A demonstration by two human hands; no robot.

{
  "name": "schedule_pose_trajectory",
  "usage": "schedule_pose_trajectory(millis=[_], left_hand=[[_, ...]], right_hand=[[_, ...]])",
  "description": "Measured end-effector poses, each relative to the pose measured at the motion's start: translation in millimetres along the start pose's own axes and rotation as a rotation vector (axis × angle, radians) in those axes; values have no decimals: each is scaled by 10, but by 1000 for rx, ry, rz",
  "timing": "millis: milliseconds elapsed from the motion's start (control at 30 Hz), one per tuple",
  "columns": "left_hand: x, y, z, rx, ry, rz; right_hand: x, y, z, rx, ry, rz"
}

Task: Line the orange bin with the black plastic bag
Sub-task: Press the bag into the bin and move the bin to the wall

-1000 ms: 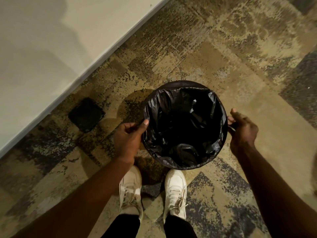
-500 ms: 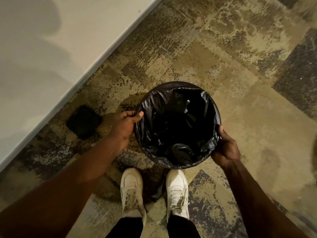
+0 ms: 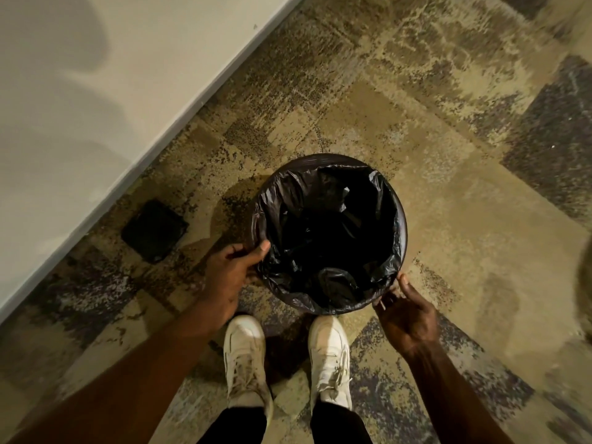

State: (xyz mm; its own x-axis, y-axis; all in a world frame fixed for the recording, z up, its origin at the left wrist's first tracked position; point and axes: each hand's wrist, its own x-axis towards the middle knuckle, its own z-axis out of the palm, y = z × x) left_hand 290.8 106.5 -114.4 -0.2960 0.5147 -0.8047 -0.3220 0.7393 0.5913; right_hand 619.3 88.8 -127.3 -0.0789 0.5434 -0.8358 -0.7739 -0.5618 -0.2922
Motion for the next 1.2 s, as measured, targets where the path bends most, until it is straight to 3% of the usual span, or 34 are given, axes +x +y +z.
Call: schedule_pose_trajectory(millis=[267, 500, 733, 900, 1200], left_hand=[[-63, -253, 131, -295, -93, -264], [0, -327, 126, -463, -193, -283], [-47, -208, -22, -283, -137, -116], [75, -45, -137, -106, 30, -1], [119, 370, 25, 210, 135, 229]], right_hand=[[-16, 337, 139, -105, 14, 2], [112, 377, 108, 21, -50, 25], [44, 313, -41, -83, -47, -6], [-38, 158, -45, -77, 13, -59], [13, -171, 137, -574, 133, -419]])
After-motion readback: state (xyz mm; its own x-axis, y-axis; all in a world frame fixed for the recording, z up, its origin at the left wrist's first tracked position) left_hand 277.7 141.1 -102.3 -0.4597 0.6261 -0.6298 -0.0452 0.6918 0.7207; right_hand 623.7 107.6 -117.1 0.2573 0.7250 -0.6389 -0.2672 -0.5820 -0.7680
